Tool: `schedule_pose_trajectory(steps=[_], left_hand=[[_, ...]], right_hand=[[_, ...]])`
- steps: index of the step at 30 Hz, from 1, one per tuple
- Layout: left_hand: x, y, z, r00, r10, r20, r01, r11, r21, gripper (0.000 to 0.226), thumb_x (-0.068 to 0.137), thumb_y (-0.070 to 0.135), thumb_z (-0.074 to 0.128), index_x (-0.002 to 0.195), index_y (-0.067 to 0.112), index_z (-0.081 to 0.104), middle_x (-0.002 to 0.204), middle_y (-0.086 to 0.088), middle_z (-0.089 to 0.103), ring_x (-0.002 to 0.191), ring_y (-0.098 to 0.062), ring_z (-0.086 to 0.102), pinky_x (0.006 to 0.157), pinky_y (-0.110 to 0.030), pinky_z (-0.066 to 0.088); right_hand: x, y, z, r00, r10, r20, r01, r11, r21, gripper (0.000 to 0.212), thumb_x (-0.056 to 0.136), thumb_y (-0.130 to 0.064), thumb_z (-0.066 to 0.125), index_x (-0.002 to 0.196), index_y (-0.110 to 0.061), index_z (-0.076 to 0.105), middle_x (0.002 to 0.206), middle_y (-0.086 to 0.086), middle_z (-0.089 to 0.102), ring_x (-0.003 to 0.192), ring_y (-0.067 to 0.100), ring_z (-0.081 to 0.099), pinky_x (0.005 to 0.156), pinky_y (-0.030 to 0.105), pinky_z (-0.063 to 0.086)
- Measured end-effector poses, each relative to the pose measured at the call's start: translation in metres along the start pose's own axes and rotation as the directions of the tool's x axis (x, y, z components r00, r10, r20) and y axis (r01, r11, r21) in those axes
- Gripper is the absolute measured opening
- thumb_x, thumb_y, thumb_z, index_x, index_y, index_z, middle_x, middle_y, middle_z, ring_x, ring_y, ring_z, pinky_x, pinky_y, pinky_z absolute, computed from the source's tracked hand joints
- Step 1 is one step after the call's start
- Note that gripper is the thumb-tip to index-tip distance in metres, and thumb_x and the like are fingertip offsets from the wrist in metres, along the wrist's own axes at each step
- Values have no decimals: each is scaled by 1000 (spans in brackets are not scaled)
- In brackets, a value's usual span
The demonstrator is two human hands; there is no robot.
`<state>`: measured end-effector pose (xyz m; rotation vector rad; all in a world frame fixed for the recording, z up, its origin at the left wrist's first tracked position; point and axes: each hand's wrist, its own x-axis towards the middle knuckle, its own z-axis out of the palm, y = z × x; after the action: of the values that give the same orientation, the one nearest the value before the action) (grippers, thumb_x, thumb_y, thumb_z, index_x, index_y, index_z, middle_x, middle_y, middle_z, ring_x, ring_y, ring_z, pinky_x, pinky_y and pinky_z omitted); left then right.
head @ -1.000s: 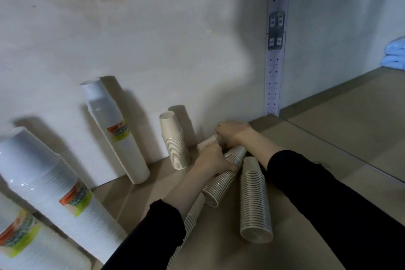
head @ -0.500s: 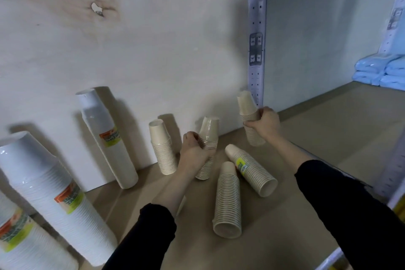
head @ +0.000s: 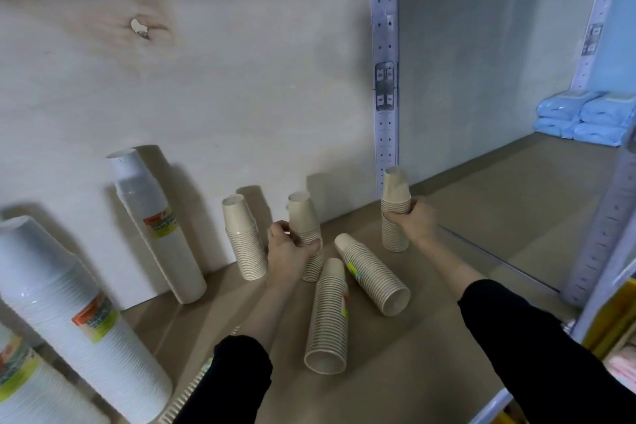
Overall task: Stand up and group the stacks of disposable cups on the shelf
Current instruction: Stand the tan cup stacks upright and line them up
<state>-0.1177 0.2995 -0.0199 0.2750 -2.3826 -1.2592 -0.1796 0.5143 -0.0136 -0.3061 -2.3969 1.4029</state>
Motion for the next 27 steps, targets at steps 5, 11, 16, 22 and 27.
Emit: schedule_pose_trajectory(steps=[5, 11, 16, 22, 27], left_hand=[[-1, 3, -10, 999, -1, 43, -2, 998, 55, 58, 72, 18, 77, 117, -1, 47, 122, -15, 49, 112, -29, 52, 94, -36, 44], [-12, 3, -33, 989, -58, 135, 28, 977, 209, 46, 81, 21, 67, 119, 0, 52, 119, -17, 60, 110, -29, 57, 86, -31, 45], [-27, -3, -63, 960, -131, 248, 36, 934, 355, 40, 76, 25, 71, 108, 5, 59, 111, -14, 63, 104, -27, 59, 87, -33, 46], [-42, -13, -100, 913, -231, 336, 28, 857, 515, 31, 69, 36, 74, 73, 25, 46, 80, 8, 51, 83, -11, 48, 65, -17, 37], [-51, -16, -114, 833, -386, 395, 23, 739, 674, 75, 70, 44, 75, 131, 15, 44, 133, -1, 50, 121, -19, 50, 89, -21, 43]], right_hand=[[-3, -4, -4, 998, 35, 48, -34, 999, -37, 55, 72, -22, 77, 116, 5, 57, 118, 21, 64, 107, 35, 61, 85, 40, 49], [-24, 4, -9, 976, 145, 161, -135, 988, -73, 41, 77, -14, 73, 113, 2, 63, 119, 20, 66, 110, 32, 62, 88, 32, 47], [-49, 2, -7, 928, 178, 328, -171, 984, -50, 48, 82, -25, 68, 121, 1, 57, 127, 19, 60, 117, 31, 56, 98, 36, 45], [-74, -20, 2, 882, 178, 437, -60, 961, -270, 81, 72, -44, 74, 132, 2, 44, 137, 16, 50, 123, 28, 51, 93, 30, 44], [-88, -25, 11, 902, 173, 396, 9, 909, -417, 70, 69, -31, 78, 126, -1, 50, 130, 13, 56, 118, 26, 55, 92, 29, 46]])
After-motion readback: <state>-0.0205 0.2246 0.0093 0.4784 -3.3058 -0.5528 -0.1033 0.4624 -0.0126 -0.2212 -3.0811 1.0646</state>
